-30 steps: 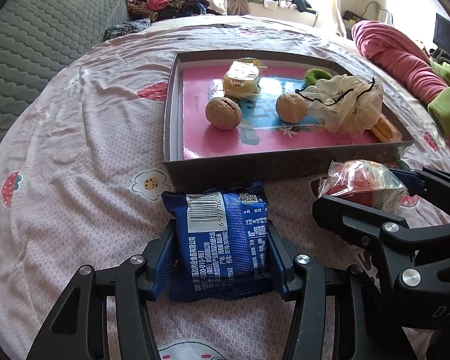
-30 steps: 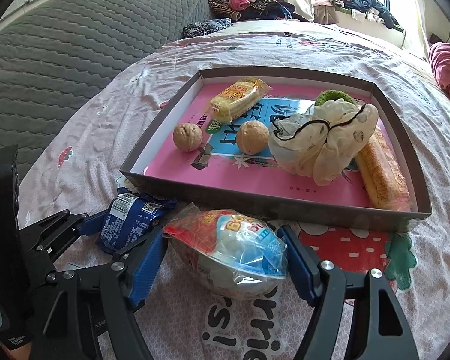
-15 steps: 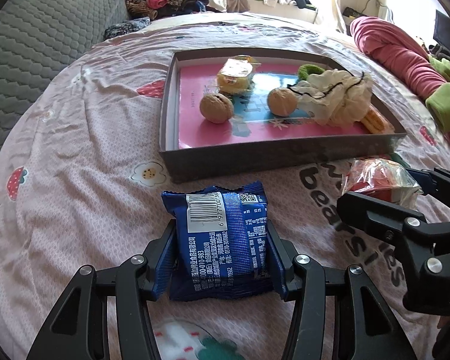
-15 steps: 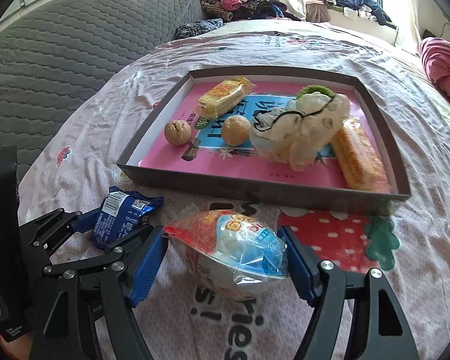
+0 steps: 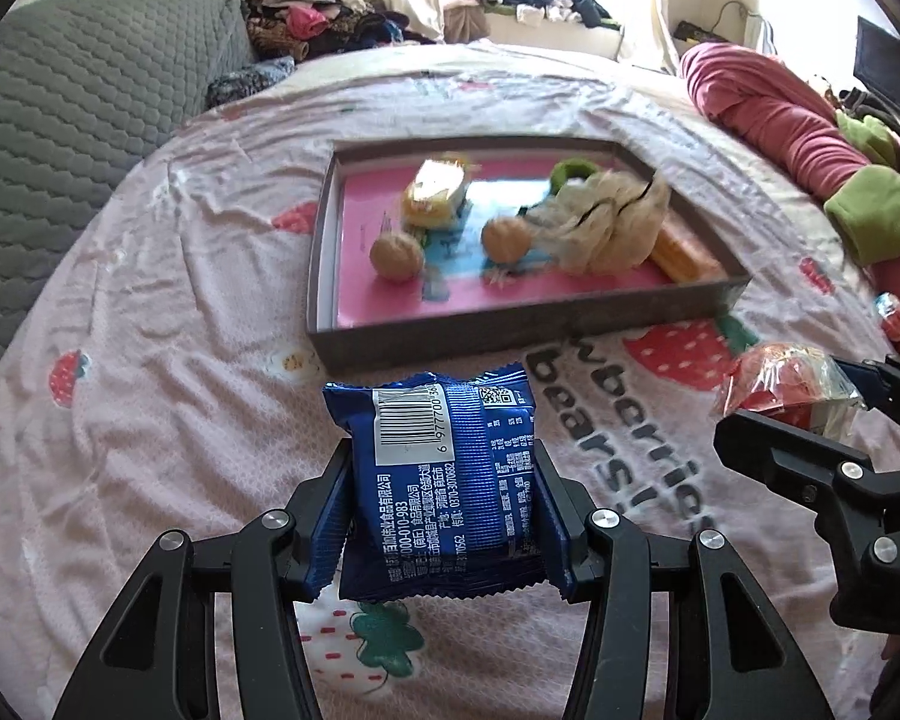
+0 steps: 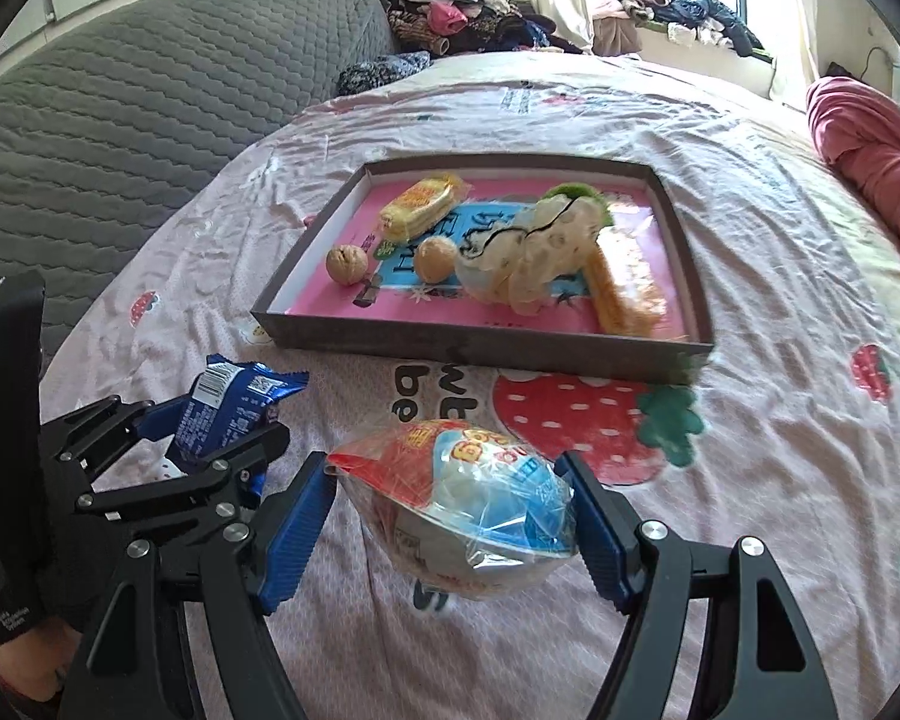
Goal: Organize objects
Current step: 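Lift the blue packet and egg candy and carry them over the tray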
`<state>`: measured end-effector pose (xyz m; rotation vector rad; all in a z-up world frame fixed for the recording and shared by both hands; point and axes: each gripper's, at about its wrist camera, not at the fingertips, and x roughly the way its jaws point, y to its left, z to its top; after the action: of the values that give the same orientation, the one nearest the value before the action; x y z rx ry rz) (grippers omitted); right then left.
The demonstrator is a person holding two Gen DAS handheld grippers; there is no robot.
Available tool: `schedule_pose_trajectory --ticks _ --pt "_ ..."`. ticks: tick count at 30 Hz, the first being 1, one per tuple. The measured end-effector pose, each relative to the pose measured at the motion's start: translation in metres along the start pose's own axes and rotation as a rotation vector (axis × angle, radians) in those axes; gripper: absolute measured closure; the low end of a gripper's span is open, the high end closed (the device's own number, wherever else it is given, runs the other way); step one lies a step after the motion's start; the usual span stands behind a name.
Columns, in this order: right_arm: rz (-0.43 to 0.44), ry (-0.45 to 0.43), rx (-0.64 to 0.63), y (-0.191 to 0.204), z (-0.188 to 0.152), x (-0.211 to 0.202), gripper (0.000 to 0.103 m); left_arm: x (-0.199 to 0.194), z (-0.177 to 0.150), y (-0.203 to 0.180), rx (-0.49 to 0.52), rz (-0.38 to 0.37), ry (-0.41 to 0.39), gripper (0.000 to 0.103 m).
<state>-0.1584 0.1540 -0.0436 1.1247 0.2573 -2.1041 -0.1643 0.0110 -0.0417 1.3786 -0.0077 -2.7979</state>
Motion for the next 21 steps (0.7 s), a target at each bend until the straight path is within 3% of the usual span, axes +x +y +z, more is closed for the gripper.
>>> schedule_pose_trajectory --ticks 9,21 --pt "-0.020 -0.077 -0.002 -0.007 0.020 -0.043 0.028 -0.034 0.031 -0.007 0.011 0.004 -0.066 0.048" --pt "-0.047 -0.211 -0.053 -0.007 0.085 -0.085 0.028 -0.059 0.096 -0.003 0.012 0.028 -0.163 0.048"
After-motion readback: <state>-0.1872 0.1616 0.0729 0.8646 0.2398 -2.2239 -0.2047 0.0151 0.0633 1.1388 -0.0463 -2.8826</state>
